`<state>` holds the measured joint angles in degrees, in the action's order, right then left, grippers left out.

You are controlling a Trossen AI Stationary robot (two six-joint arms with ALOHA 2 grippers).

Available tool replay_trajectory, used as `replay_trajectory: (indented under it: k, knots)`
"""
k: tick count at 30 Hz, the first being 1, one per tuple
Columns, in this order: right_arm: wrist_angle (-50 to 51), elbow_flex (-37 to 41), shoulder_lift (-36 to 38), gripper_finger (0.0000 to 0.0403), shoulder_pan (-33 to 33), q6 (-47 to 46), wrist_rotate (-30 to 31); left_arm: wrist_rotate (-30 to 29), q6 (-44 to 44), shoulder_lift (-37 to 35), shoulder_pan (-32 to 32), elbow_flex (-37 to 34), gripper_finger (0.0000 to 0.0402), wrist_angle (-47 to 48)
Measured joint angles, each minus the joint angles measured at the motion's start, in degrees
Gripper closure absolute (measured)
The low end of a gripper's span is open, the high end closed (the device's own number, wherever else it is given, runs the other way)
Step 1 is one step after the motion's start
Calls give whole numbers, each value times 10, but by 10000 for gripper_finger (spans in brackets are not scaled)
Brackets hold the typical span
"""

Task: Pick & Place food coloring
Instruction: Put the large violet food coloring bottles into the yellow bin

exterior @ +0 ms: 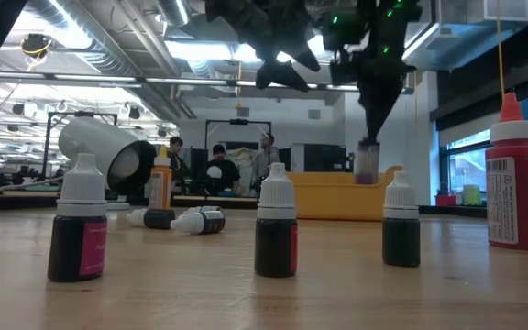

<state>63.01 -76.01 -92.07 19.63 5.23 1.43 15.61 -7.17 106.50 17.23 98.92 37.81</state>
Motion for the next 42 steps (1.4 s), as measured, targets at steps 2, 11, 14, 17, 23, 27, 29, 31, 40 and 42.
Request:
replay_trajectory:
  k: [2, 11, 14, 17, 23, 27, 29, 31, 40, 42]
  knots:
    - [-6, 0, -17, 281, 10, 5, 0, -12, 0, 0, -1, 0, 167, 16]
    - [-45, 0, -43, 281, 45, -2, -19, -39, -1, 0, -3, 0, 167, 103]
    - [-51, 5, -43, 281, 55, -2, -40, -74, -5, -2, -3, -1, 167, 142]
    - [-50, 5, -43, 281, 63, -1, -41, -103, -6, -13, -3, -1, 167, 158]
    - [-49, 5, -43, 281, 73, -2, -41, -140, -24, -77, -3, -43, 167, 139]
    - [-49, 5, -43, 281, 73, -5, -41, -148, -52, -154, -5, -135, 167, 32]
    - [-49, 5, -43, 281, 73, -5, -41, -146, -64, -188, -5, -179, 167, -18]
    - [-49, 5, -43, 280, 73, -5, -41, -146, -75, -219, -6, -216, 167, -53]
    - [-48, 5, -51, 277, 73, -7, -41, -149, -107, -289, -14, -285, 167, -126]
    - [-48, 5, -60, 277, 73, -8, -41, -150, -109, -289, -15, -287, 167, -124]
